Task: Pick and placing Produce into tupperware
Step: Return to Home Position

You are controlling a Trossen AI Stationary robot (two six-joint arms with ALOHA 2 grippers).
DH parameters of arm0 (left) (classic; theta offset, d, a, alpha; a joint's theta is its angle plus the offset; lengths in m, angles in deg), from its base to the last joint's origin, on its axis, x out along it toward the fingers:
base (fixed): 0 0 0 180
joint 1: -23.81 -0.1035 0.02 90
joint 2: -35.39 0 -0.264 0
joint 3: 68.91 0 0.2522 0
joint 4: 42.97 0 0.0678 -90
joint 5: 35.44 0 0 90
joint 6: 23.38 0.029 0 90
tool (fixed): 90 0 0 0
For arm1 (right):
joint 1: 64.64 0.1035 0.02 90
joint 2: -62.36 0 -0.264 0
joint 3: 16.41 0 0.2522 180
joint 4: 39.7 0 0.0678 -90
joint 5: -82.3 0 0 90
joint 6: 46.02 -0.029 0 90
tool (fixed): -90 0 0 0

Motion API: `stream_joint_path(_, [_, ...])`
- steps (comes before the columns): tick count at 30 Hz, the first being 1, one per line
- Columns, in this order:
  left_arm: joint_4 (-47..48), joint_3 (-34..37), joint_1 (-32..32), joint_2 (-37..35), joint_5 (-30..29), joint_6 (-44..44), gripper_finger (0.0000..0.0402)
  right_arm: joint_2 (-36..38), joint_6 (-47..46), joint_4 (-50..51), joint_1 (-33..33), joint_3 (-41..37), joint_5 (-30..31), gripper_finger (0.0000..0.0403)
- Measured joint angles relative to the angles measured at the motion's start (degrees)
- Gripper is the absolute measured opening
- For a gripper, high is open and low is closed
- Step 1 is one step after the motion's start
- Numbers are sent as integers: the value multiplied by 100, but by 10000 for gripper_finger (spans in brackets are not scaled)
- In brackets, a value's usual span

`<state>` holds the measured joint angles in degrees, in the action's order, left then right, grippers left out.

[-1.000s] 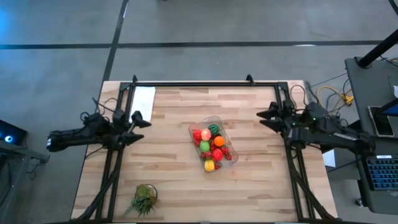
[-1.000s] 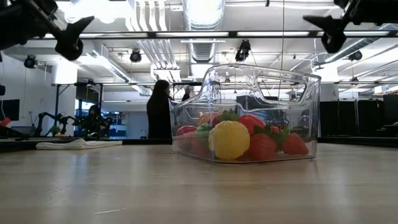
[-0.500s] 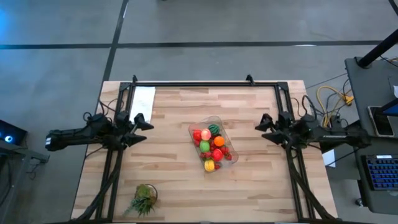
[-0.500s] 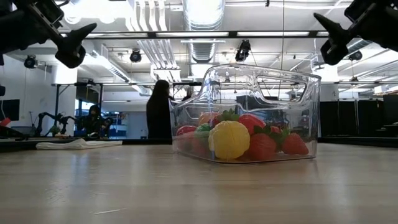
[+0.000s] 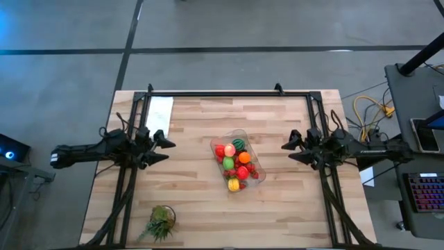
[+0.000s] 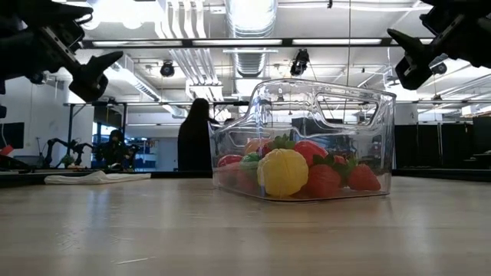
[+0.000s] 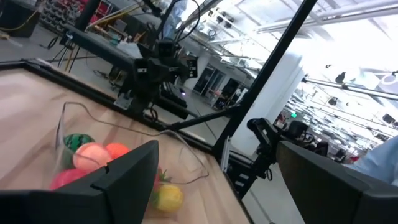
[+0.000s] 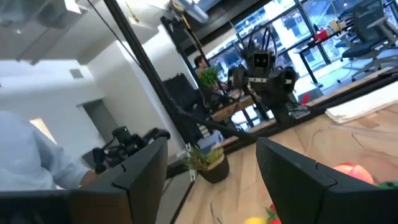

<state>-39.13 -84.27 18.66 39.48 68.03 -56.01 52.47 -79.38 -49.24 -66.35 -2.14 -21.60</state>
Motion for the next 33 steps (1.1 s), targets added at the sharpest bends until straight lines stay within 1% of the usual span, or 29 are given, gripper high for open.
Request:
stream_joint_path(5, [-9, 34, 2, 89, 0, 0, 311, 1, 43, 433, 0, 0, -411, 237])
stream_joint_path(11, [-6, 34, 2, 152, 0, 0, 311, 0, 233, 641, -2, 0, -228, 237])
stream_joint_path(21, [-11, 34, 5, 150, 0, 0, 311, 0, -314, 644, -2, 0, -196, 237])
stream_joint_path(33, [-11, 34, 4, 150, 0, 0, 311, 0, -311, 644, -2, 0, -196, 237])
